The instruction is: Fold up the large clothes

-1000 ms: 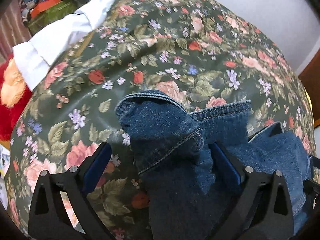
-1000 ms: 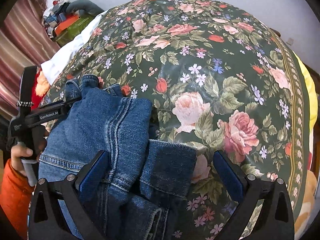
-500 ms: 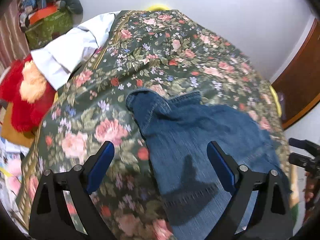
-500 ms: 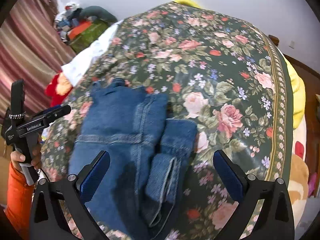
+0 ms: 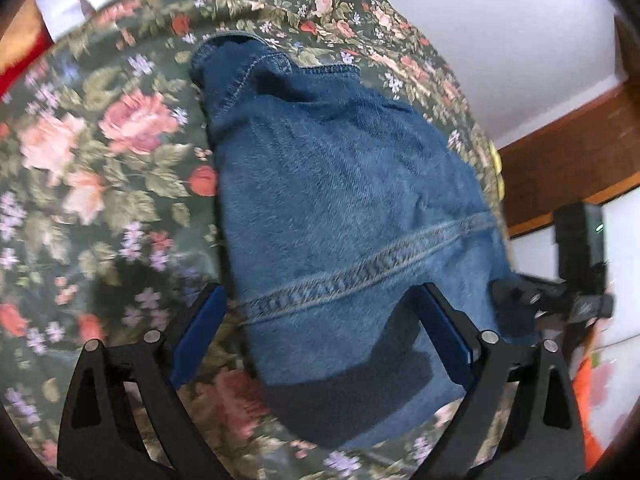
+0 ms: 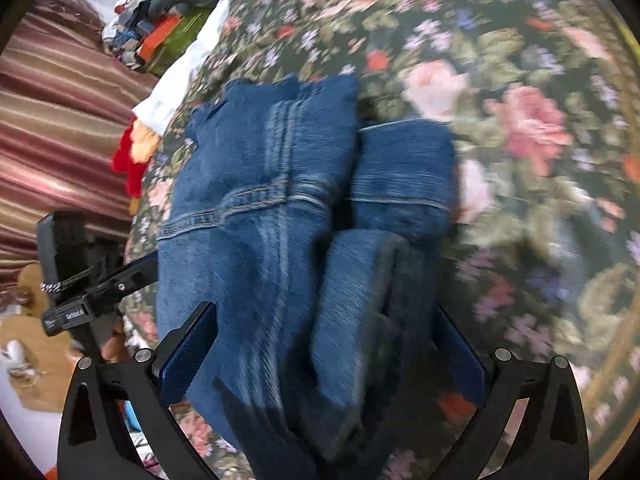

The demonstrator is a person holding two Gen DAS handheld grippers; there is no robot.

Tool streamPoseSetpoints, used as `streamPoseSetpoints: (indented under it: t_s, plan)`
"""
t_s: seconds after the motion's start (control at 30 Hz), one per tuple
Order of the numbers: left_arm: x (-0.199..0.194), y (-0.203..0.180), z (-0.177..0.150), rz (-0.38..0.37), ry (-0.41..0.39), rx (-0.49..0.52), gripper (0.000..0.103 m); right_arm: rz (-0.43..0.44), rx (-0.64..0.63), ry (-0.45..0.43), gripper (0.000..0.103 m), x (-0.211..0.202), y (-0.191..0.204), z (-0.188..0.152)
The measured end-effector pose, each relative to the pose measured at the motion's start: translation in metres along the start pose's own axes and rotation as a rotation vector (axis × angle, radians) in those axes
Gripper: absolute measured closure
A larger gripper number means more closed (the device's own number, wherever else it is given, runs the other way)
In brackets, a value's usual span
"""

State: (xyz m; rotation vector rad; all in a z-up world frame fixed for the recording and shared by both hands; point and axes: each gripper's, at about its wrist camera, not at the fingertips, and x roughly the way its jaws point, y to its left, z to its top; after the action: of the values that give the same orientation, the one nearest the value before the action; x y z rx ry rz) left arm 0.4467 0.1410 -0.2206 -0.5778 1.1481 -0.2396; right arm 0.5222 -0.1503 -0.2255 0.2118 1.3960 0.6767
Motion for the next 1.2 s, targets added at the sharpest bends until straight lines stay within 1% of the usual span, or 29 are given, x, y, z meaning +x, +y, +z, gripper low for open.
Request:
streamPoseSetpoints:
  t_s: [0.07,0.1,0.17,0.27,0.33,0.4,0.47,0.53,0.6,0.63,0.67,0.7,0.73,0.77,0.8,0.87,0.9,0.97,1.03,1.2]
  plan:
    - [0.010,0.006,0.006,-0.042,0.016,-0.052,0.003,0.005,-0.023,0.017,0.000,0.011,0.007,0.005]
    - [0.015,0.008,0.008,-0.053,0.026,-0.068,0.000,0.010,-0.035,0.024,0.000,0.017,0.011,0.008]
    - [0.025,0.010,0.014,-0.053,0.030,-0.080,0.000,0.036,-0.024,0.028,0.000,0.024,0.011,0.014]
    - [0.037,0.006,0.020,-0.032,0.032,-0.066,0.000,0.075,0.018,0.035,0.000,0.035,0.005,0.025]
    - [0.042,0.003,0.022,-0.014,0.024,-0.060,0.000,0.101,0.031,0.031,0.000,0.041,0.004,0.031]
    - [0.046,0.001,0.027,-0.001,0.001,-0.064,0.000,0.120,0.033,0.024,0.000,0.045,0.005,0.034]
    - [0.045,0.003,0.030,0.003,-0.032,-0.077,0.000,0.132,0.047,0.000,0.000,0.048,0.005,0.036]
    - [0.041,0.003,0.030,0.005,-0.056,-0.098,0.006,0.107,0.041,-0.020,0.001,0.048,0.010,0.035]
    - [0.035,-0.001,0.027,0.017,-0.068,-0.082,0.018,0.075,0.015,-0.043,0.011,0.046,0.018,0.031]
    - [0.032,-0.005,0.026,0.026,-0.072,-0.062,0.020,0.073,0.003,-0.055,0.014,0.043,0.020,0.028]
    - [0.027,-0.011,0.023,0.041,-0.080,-0.036,0.024,0.074,-0.002,-0.061,0.021,0.040,0.022,0.026]
    - [0.024,-0.015,0.021,0.052,-0.084,-0.021,0.028,0.077,-0.001,-0.066,0.031,0.035,0.024,0.023]
    - [0.019,-0.016,0.019,0.060,-0.085,-0.007,0.029,0.083,-0.002,-0.071,0.035,0.030,0.026,0.020]
    - [0.013,-0.020,0.017,0.064,-0.090,0.007,0.033,0.086,-0.005,-0.079,0.042,0.025,0.029,0.017]
    - [0.008,-0.021,0.015,0.061,-0.096,0.015,0.037,0.080,-0.013,-0.086,0.045,0.019,0.035,0.013]
    - [-0.006,-0.027,0.011,0.052,-0.115,0.042,0.040,0.056,-0.032,-0.111,0.048,0.010,0.044,0.006]
    - [-0.013,-0.033,0.009,0.058,-0.127,0.064,0.042,0.045,-0.049,-0.125,0.050,0.005,0.051,0.003]
    - [-0.027,-0.042,0.005,0.073,-0.156,0.105,0.043,0.036,-0.062,-0.153,0.052,-0.006,0.062,-0.003]
    - [-0.045,-0.051,0.002,0.077,-0.185,0.138,0.044,0.044,-0.069,-0.176,0.052,-0.019,0.073,-0.006]
    - [-0.097,-0.068,-0.002,0.056,-0.263,0.179,0.044,0.064,-0.103,-0.251,0.053,-0.058,0.103,-0.014]
